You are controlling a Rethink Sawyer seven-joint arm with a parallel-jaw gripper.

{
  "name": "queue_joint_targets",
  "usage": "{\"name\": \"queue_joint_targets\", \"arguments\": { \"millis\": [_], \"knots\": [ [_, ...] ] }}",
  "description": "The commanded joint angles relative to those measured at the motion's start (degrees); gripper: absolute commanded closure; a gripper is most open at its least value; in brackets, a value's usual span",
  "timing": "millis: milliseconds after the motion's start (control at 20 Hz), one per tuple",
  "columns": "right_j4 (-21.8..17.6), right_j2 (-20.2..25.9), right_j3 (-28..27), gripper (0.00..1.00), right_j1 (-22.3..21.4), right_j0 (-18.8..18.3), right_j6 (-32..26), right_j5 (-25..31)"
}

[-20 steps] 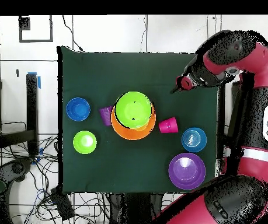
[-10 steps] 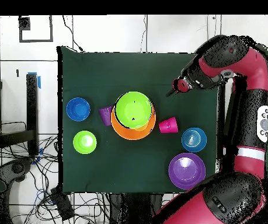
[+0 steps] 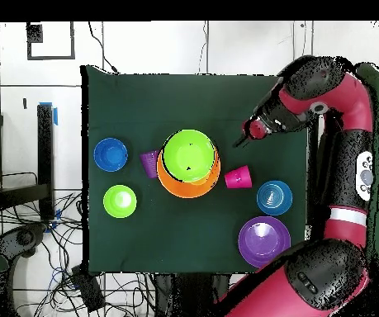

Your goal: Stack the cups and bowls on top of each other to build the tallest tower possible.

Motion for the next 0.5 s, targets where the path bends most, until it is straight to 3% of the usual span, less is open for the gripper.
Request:
{"name": "queue_joint_targets", "arguments": {
  "millis": [50,350,500],
  "knots": [
    [-4.61,-2.39,-3.80,0.00,1.39,1.37,-16.21,6.37],
    [-5.96,-1.97,-5.18,0.00,1.71,1.57,-17.26,7.00],
    [-7.41,-2.09,-6.32,0.00,1.81,1.85,-17.56,4.52]
  ]
}}
